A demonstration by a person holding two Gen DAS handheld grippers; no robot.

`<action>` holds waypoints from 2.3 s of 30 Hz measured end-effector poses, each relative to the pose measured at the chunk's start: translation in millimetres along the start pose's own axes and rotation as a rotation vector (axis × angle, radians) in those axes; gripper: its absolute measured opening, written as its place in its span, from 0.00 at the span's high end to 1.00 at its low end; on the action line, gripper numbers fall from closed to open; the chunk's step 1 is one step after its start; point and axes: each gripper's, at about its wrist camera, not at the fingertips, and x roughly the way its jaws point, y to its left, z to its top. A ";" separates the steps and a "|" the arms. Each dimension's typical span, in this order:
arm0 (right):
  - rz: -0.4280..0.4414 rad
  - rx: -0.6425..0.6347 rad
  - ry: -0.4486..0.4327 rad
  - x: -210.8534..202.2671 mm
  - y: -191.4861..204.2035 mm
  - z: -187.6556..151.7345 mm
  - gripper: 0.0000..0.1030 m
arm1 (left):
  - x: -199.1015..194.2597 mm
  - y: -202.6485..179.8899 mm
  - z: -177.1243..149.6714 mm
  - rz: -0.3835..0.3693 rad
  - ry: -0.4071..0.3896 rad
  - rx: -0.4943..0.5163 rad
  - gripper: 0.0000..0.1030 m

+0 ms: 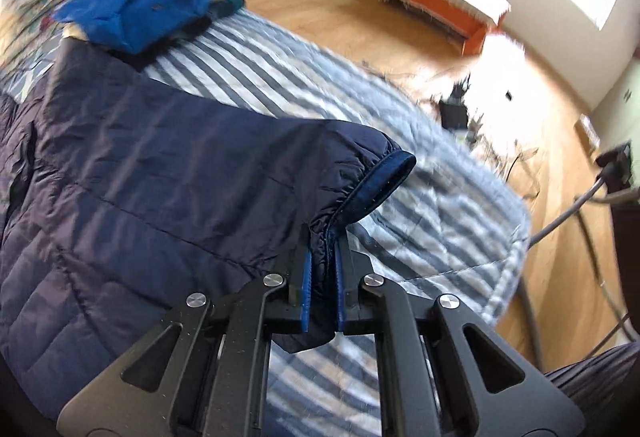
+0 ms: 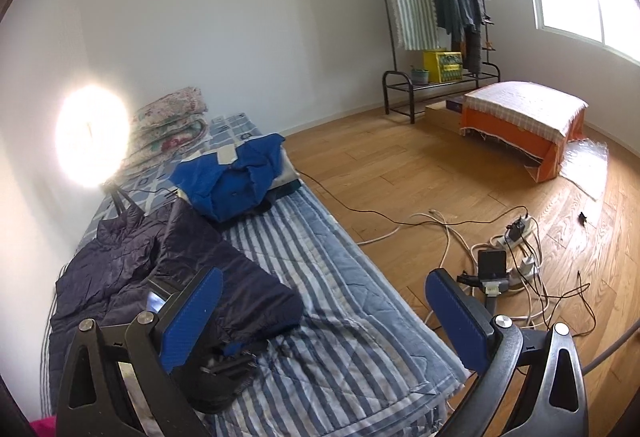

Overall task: Fold large clothes
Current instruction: 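Fold the held sleeve across the jacket body with the left tool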

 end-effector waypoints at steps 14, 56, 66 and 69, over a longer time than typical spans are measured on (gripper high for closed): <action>0.089 -0.060 0.018 10.3 63.4 -2.5 0.00 | -124.3 163.6 -6.8 -0.012 -0.205 -0.302 0.93; 0.210 -0.318 0.221 70.7 213.9 -57.1 0.01 | -167.0 571.2 -129.2 0.338 -0.401 -0.755 0.93; 0.202 -0.335 0.253 84.8 225.2 -59.9 0.02 | -133.2 607.0 -139.2 0.362 -0.366 -0.843 0.93; 0.206 -0.331 0.261 86.2 226.3 -60.2 0.02 | -127.2 613.3 -144.8 0.382 -0.327 -0.891 0.92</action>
